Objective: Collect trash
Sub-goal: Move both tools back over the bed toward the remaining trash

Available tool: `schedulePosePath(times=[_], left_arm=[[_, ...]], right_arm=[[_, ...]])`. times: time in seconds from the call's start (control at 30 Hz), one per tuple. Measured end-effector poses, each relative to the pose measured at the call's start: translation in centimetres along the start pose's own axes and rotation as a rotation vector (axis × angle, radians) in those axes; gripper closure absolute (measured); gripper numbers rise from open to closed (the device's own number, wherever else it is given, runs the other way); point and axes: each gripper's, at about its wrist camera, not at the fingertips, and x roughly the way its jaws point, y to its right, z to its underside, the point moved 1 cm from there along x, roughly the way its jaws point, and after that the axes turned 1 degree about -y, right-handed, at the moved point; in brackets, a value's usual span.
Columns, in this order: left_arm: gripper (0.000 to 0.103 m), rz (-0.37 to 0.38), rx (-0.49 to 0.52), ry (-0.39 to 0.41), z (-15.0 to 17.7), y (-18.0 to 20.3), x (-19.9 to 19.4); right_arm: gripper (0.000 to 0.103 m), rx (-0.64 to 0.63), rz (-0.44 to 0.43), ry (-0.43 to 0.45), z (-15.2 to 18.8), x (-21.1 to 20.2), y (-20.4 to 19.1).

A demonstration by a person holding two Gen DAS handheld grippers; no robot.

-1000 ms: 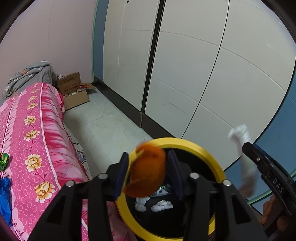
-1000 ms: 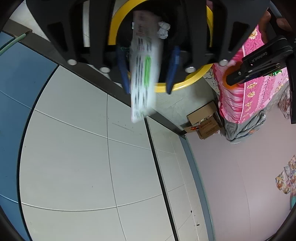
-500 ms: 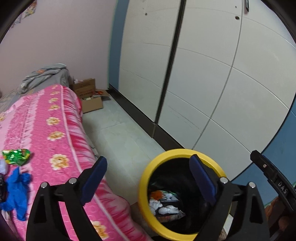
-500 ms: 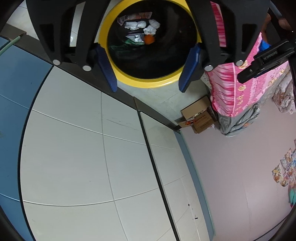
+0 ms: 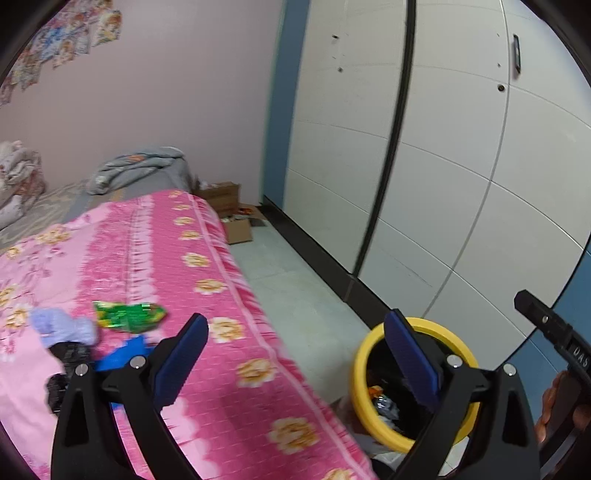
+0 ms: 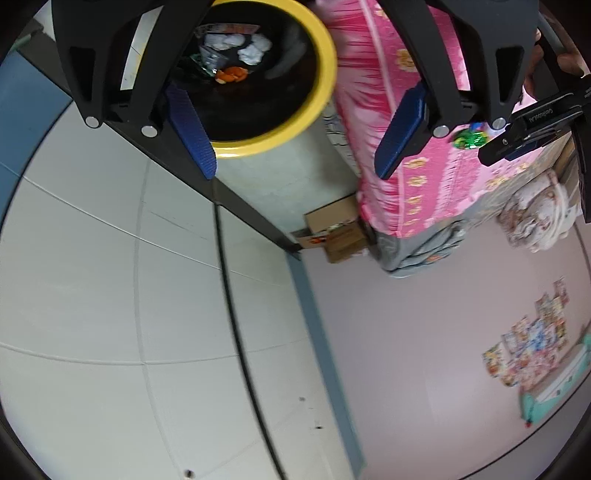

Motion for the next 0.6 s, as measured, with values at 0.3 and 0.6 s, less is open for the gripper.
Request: schedulePosePath(times=[0.3, 0.6], left_arm=[[0.008, -0.118, -0.027, 0.051, 1.1, -6.5, -6.1], [0.008, -0.211, -0.048, 0.052, 3.4, -11.5, -10.7]], right_arm=[[0.013, -0.113, -0.201, -0.028, -0.8, 0.4, -7.9], [0.012, -0.196, -0.329, -0.114, -0.2, 2.5, -14.6]])
